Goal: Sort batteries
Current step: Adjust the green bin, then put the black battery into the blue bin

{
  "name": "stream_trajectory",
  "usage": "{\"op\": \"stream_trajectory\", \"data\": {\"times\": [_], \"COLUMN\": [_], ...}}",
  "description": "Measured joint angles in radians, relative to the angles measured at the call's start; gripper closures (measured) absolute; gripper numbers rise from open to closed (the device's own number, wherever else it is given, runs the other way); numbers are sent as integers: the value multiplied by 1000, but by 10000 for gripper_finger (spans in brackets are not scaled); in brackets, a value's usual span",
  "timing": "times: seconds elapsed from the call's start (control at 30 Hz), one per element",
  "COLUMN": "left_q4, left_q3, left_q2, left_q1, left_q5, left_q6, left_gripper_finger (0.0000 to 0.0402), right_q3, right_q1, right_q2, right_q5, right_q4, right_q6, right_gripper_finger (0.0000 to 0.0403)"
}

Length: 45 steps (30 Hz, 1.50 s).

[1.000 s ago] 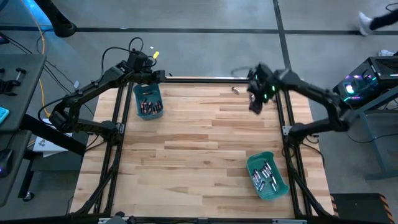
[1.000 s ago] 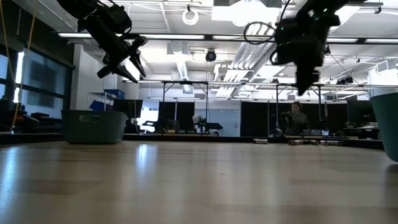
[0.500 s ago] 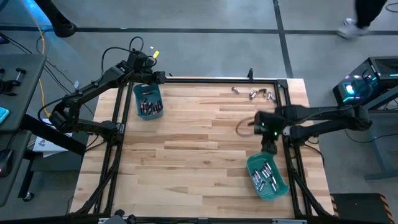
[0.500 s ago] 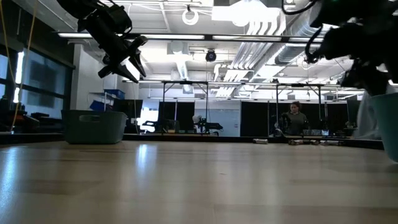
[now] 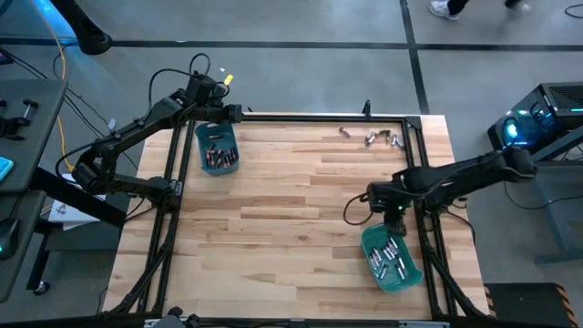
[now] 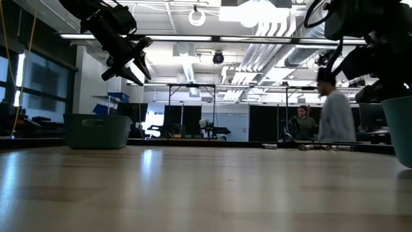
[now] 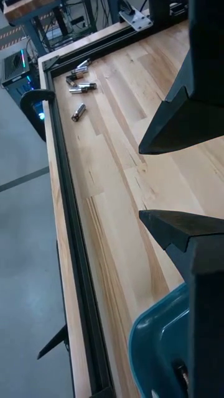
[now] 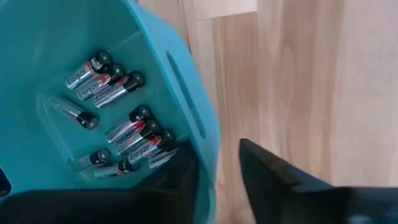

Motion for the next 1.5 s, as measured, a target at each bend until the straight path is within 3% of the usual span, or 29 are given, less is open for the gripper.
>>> {"op": "stream_trajectory", "data": {"times": [0.2,0.67,1.0,1.13,1.33,1.5], "left_q4": [0,0,0,0,0,0], "left_q3": [0,0,0,0,0,0], "left_q2": [0,0,0,0,0,0], "left_q1": [0,0,-1,-1,-1,-1], "left_q5": [0,0,0,0,0,1], "left_q6": [-11,-10,-9,-8,-9,-11], "left_gripper_finger": [252,252,252,252,252,252], "right_q3": [31,103,104,104,135,311], "right_q1": [2,-1,-1,-2,-31,-123], "right_q2": [24,24,21,21,21,21], "right_q5": [-1,121,131,130,125,274], "right_q4": [-43,-344,-341,-336,-327,-396], "right_q6": [36,-5,18,66,163,164], "right_gripper_finger": [391,401,397,367,268,220]}}
